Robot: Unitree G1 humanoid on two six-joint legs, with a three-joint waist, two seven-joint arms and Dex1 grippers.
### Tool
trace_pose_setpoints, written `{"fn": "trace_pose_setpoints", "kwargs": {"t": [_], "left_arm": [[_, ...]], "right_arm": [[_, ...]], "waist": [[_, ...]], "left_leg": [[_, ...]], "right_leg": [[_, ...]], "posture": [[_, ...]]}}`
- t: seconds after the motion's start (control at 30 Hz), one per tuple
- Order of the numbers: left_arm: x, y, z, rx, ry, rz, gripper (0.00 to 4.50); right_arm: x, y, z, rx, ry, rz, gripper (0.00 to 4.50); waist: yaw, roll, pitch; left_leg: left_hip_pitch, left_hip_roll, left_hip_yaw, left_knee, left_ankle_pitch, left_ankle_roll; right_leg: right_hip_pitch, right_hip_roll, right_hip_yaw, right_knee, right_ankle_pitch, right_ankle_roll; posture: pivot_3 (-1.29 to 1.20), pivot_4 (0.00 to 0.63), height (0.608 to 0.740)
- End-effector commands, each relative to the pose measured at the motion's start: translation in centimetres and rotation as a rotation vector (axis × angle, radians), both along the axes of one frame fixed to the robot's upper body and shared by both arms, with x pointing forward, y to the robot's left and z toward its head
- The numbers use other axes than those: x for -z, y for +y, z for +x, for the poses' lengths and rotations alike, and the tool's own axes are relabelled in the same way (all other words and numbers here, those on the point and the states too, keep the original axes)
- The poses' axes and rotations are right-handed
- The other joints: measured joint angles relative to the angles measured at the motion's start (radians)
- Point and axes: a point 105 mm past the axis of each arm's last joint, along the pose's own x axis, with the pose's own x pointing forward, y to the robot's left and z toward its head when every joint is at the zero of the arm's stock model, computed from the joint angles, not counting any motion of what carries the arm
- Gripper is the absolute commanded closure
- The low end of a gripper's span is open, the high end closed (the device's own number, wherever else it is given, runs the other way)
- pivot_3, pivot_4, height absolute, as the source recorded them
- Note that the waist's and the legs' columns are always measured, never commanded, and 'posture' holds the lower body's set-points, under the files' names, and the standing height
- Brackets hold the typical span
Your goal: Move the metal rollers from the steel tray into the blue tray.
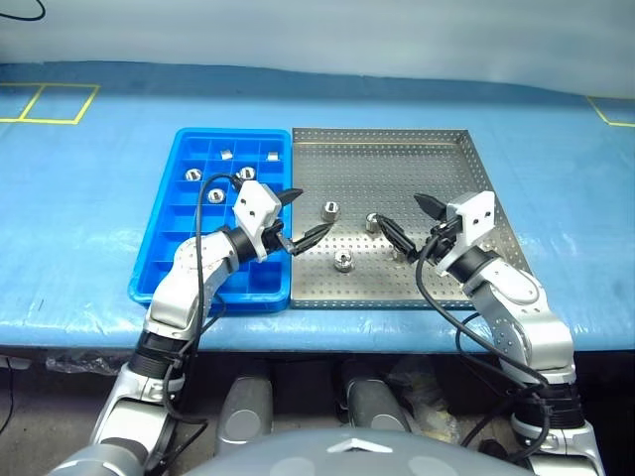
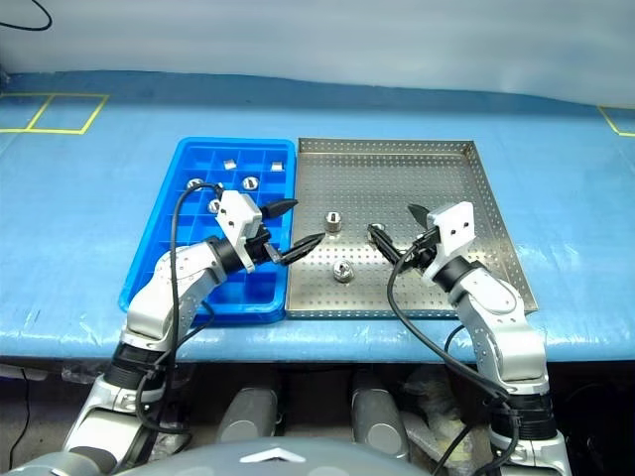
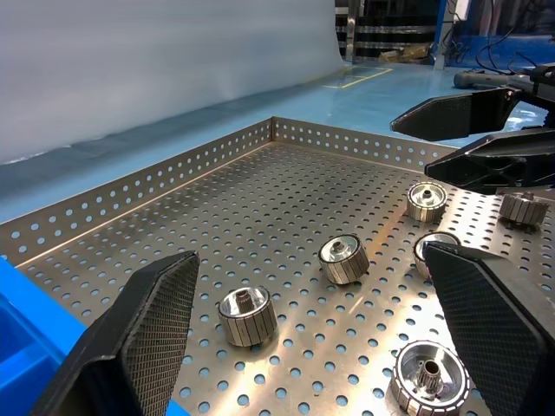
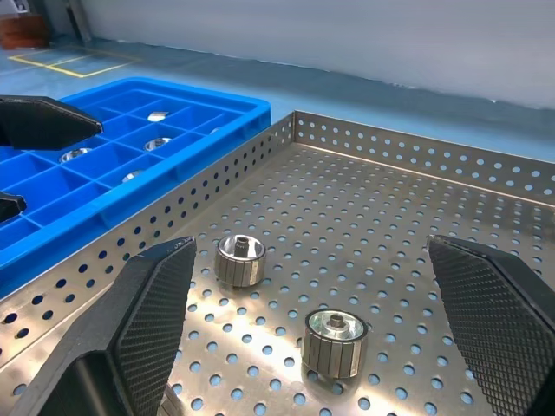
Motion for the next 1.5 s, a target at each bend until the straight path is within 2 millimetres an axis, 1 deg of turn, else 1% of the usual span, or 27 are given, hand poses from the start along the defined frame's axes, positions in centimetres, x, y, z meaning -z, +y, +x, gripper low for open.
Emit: {"fn": "trace_pose_setpoints", "kwargs": {"t": [0.03,0.33,0.47,0.63,0.67,0.77,0.83,0.93,1.0,1.1,1.23,1.33,1.43,1.5], "left_arm": [[-1.9,-0.5,-0.1,0.025,-0.061,-0.017,0.01],[-1.8,-1.1,0.5,0.061,-0.057,0.041,0.01],[-1.3,-1.3,1.2,0.045,-0.053,0.084,0.01],[-0.8,-1.5,3.3,-0.002,-0.055,0.195,0.01],[-0.8,-1.6,3.9,0.001,-0.029,0.198,0.01],[0.5,-2.0,5.4,0.04,0.11,0.286,0.01],[0.9,-2.5,6.0,0.067,0.191,0.313,0.01],[1.1,-3.0,6.5,0.102,0.261,0.346,0.01],[1.3,-3.2,6.6,0.121,0.287,0.368,0.01],[1.9,-3.2,6.8,0.135,0.303,0.437,0.01],[3.9,-1.9,7.8,0.064,0.313,0.619,0.01],[4.3,-2.5,7.8,0.062,0.365,0.547,0.01],[5.0,-3.1,7.5,0.076,0.389,0.495,0.6],[5.4,-3.3,7.3,0.088,0.397,0.485,1.2]], "right_arm": [[-0.9,-0.5,0.1,0.019,-0.044,-0.003,0.0],[-0.7,-0.8,-0.1,0.041,-0.041,-0.005,0.0],[-0.7,-0.8,-0.1,0.045,-0.042,-0.006,0.0],[-0.7,-0.9,-0.1,0.053,-0.044,-0.013,0.0],[-0.7,-1.0,0.0,0.057,-0.045,-0.017,0.0],[-0.5,-1.0,0.1,0.072,-0.044,-0.034,0.0],[-0.3,-0.9,0.0,0.073,-0.041,-0.038,0.0],[0.2,-1.0,-0.1,0.091,-0.035,-0.067,0.0],[0.6,-1.2,-0.1,0.109,-0.029,-0.098,0.0],[1.0,-1.2,-0.4,0.112,-0.018,-0.1,0.0],[1.3,-1.5,-0.7,0.128,-0.011,-0.105,0.0],[1.6,-1.6,-0.7,0.135,-0.003,-0.129,0.0],[1.6,-1.5,-0.7,0.137,-0.004,-0.121,0.0],[1.6,-1.5,-0.7,0.142,-0.005,-0.12,0.0]], "waist": [[0.0,0.0,0.0],[-0.002,0.0,0.0],[-0.003,0.0,0.0],[-0.002,0.0,0.0],[-0.002,0.0,0.0],[-0.002,0.0,0.0],[-0.005,0.0,0.0],[-0.015,0.0,0.0],[-0.021,0.0,0.0],[-0.03,0.0,0.0],[-0.036,0.0,0.0],[-0.041,0.002,-0.001],[-0.041,0.004,-0.003],[-0.043,0.005,-0.003]], "left_leg": [[0.0,0.0,0.0,0.0,0.0,0.0],[0.0,0.0,0.0,0.0,0.0,0.0],[0.0,0.0,0.0,0.0,0.0,0.0],[0.0,0.0,0.0,0.001,0.0,0.0],[0.0,0.0,0.0,0.001,0.0,0.0],[-0.001,-0.001,-0.001,0.003,0.0,0.0],[-0.001,-0.002,-0.001,0.004,0.0,0.0],[-0.002,-0.003,0.0,0.004,-0.001,0.002],[-0.002,-0.003,-0.001,0.004,-0.001,0.002],[-0.003,-0.003,-0.001,0.004,-0.001,0.003],[-0.002,-0.003,-0.001,0.004,-0.001,0.003],[-0.001,-0.003,0.0,0.006,-0.001,0.003],[-0.001,-0.004,0.0,0.008,-0.001,0.003],[0.0,-0.004,0.0,0.008,-0.001,0.003]], "right_leg": [[0.0,0.0,0.0,0.0,0.0,0.0],[0.0,0.0,0.0,0.0,0.0,0.0],[0.0,0.0,0.0,0.0,0.0,0.0],[0.0,0.0,0.0,0.0,0.0,0.0],[0.0,0.0,0.0,0.001,0.0,0.0],[0.001,0.0,0.0,0.001,0.001,0.002],[0.001,0.0,0.0,0.001,0.001,0.002],[0.0,0.0,0.001,0.001,0.001,0.002],[0.0,0.0,0.001,0.001,0.001,0.003],[0.0,0.0,0.001,0.001,0.001,0.003],[0.0,0.0,0.002,0.001,0.001,0.003],[0.001,-0.001,0.003,0.003,0.001,0.004],[0.001,-0.001,0.003,0.005,0.0,0.004],[0.001,-0.001,0.004,0.006,0.0,0.004]], "posture": [[0.11,0.15,0.74],[0.09,0.15,0.74],[0.08,0.15,0.74],[0.08,0.15,0.74],[0.08,0.15,0.74],[0.08,0.15,0.74],[0.07,0.15,0.74],[0.05,0.15,0.74],[0.04,0.15,0.74],[0.03,0.15,0.74],[0.02,0.15,0.74],[0.02,0.15,0.74],[0.01,0.15,0.74],[0.01,0.15,0.74]]}}
